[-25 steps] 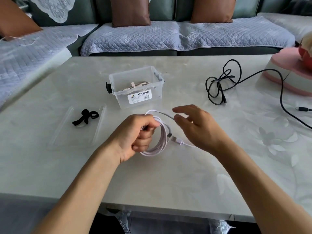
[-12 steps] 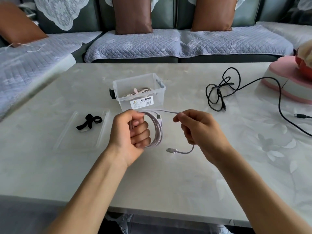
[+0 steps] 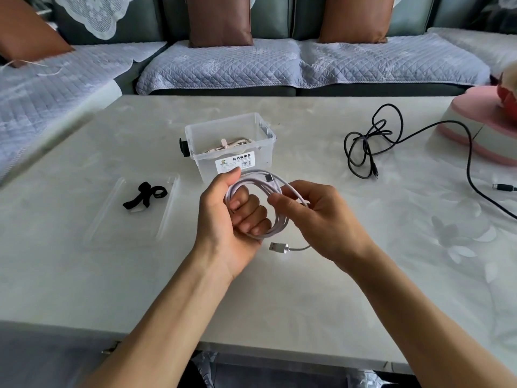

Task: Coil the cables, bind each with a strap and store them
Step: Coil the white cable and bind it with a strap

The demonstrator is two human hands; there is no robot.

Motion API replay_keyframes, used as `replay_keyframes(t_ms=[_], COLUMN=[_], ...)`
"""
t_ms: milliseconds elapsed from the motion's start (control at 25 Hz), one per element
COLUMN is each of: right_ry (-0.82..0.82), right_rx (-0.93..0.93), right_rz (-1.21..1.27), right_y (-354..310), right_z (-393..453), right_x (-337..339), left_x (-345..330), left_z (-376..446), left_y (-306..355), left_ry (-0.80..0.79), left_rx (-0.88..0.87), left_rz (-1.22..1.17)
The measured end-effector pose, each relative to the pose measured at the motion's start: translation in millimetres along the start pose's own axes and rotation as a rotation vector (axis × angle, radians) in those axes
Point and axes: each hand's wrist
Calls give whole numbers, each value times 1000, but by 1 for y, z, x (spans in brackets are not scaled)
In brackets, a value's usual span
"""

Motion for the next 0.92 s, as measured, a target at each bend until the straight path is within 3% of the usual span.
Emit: replay_keyframes(t_ms=[120,280,440,720,920], right_ry=[-49,-232,-241,-209,-337], right_rx=[96,156,149,41,30], right_rz=[-174,-348,-298,-82,-219], right_y=[5,2,3,7,0], right_z=[2,-1,-3,0,0], right_x=[8,23,22,19,37], left_x=[0,4,3,-3,2], left_z=[0,-3,-3,5,0], left_y=[4,17,11,-1,4], left_ry=[-35,-84,-99,-106,-214], left_rx=[53,106,72,9,149], left_rz=[46,312,415,220,453])
Point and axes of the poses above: each hand's wrist, its own z-axis towards the middle knuckle, its own x-axis out of the back of the hand, y = z × x, and after that the axes turned 13 degrees about x, right-handed
